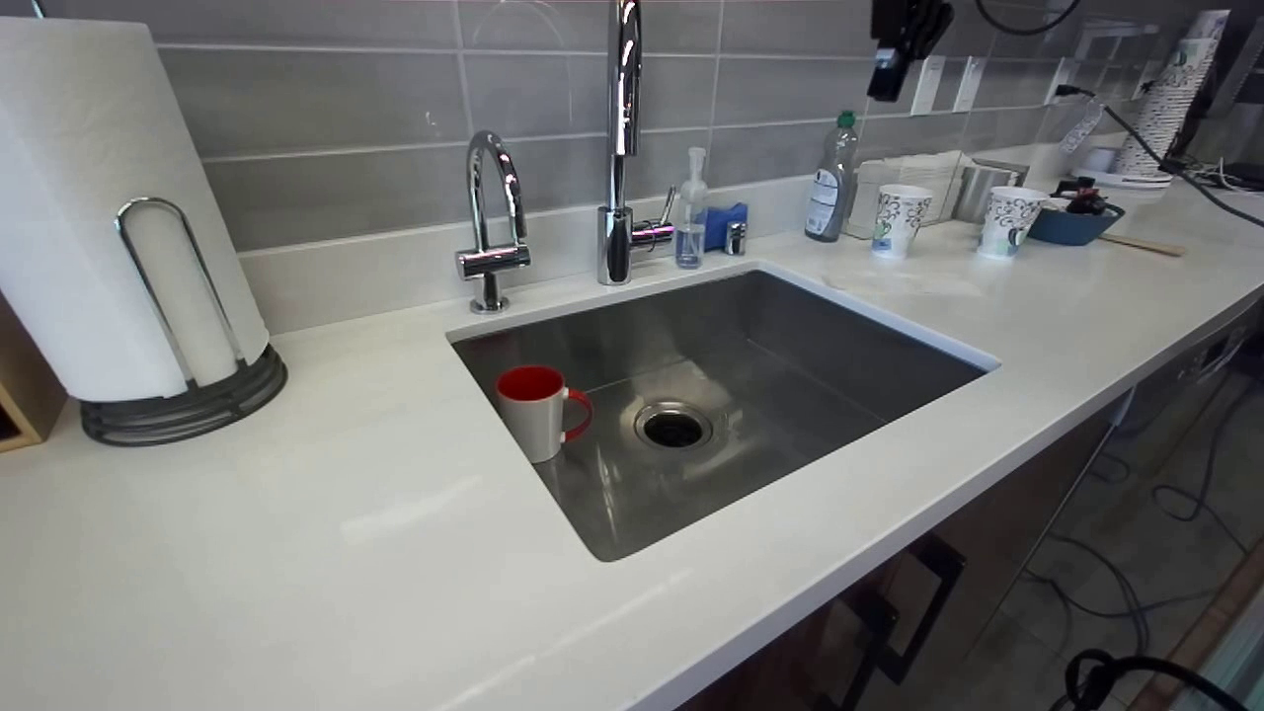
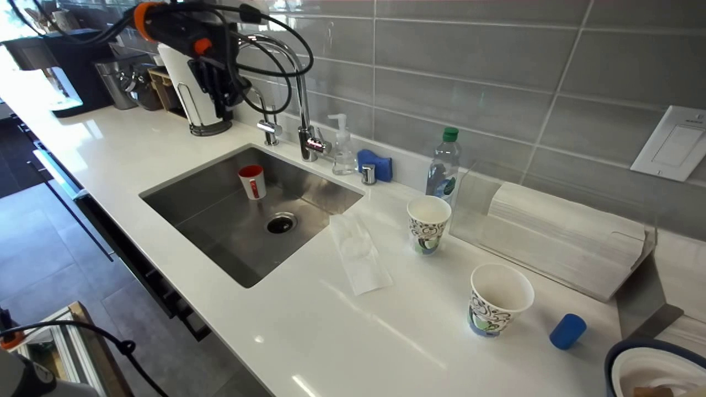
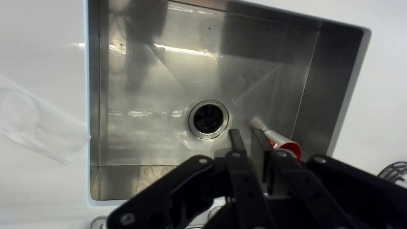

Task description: Move the tap nozzle to the left

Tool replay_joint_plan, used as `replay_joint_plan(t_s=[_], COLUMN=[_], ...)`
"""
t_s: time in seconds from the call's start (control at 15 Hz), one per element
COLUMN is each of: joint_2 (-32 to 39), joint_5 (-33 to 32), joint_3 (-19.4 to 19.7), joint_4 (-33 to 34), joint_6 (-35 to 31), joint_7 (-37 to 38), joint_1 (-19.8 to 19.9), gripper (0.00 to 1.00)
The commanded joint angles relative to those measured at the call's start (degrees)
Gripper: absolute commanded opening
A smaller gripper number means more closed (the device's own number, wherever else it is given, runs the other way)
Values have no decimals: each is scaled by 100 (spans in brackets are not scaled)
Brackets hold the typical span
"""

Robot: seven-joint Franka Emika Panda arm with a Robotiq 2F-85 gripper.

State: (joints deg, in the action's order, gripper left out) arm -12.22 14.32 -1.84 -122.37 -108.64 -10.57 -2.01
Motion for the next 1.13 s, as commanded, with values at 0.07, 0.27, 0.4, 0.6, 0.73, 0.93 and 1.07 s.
replay_joint_plan(t_s=[0.07,0.27,0.4,0.6,0.73,0.93,1.07], joint_2=[-1464,-2070,-2347,-2703,-2512,-2733,-2740], joint_5=[-189,-198,-314,-586,-481,-548,-549], joint_3=[117,286,438,615,588,682,682], joint_4=[-990,-1167,-1144,-1052,-974,-971,-973], joint_6=[35,149,375,443,372,374,374], joint_7=[-1090,-1827,-2348,-3048,-2844,-3158,-3200], joint_1=[-217,-401,-530,-641,-622,-646,-650], gripper=[55,76,90,100,99,100,100])
